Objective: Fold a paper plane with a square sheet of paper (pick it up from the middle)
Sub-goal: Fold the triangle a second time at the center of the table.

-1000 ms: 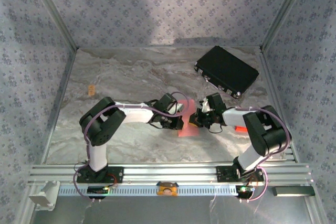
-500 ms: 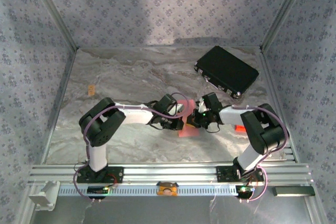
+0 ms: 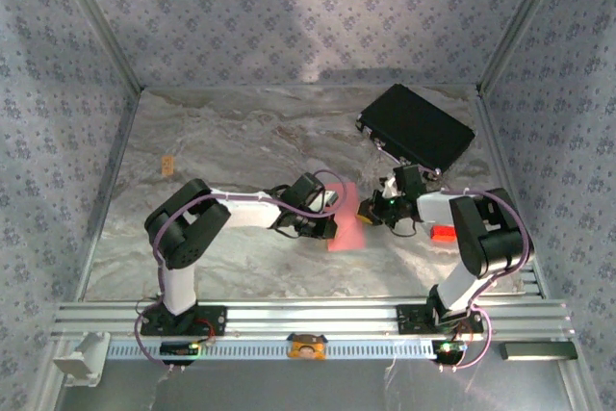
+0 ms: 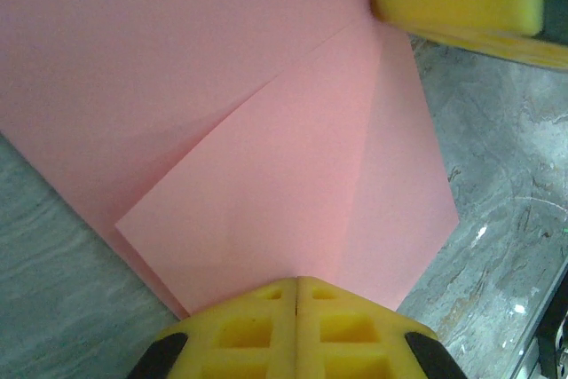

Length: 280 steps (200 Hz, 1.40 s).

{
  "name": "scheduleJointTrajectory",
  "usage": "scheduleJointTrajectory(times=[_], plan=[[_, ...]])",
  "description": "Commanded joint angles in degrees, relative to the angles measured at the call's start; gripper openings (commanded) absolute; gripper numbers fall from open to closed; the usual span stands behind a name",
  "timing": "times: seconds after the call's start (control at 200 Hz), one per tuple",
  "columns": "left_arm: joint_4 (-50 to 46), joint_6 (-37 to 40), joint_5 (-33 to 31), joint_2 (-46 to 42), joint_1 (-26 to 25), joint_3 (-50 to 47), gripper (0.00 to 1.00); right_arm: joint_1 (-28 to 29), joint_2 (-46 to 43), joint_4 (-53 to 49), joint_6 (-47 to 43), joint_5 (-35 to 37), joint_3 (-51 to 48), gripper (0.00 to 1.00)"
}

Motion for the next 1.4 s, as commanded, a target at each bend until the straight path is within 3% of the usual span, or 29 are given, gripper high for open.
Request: scheduleJointTrajectory(times=[0.0, 0.28, 0.755, 1.059, 1.394], plan=[[-6.23, 0.83, -4.73, 1.7, -0.61, -2.98, 0.01, 0.33, -3.14, -2.4, -1.26, 1.27, 0.9, 0.02], [-6.08, 1.2, -4.82, 1.24, -0.46, -2.99, 0.01, 5.46, -2.9, -2.22, -0.59, 1.71, 1.17, 0.02], [-5.23, 0.19, -3.9, -4.82, -1.21, 2.1, 0.09, 4.98, 0.3, -3.32, -0.57, 3.48, 0.4, 0.0], [-2.84, -0.55, 1.24, -0.17, -1.69, 6.65, 0.09, 4.81, 0.31, -3.69, -0.67, 3.59, 0.41, 0.0], [-5.75, -1.68, 1.71, 4.93, -1.77, 8.21, 0.09, 4.82, 0.7, -3.69, -0.76, 3.57, 0.29, 0.0]])
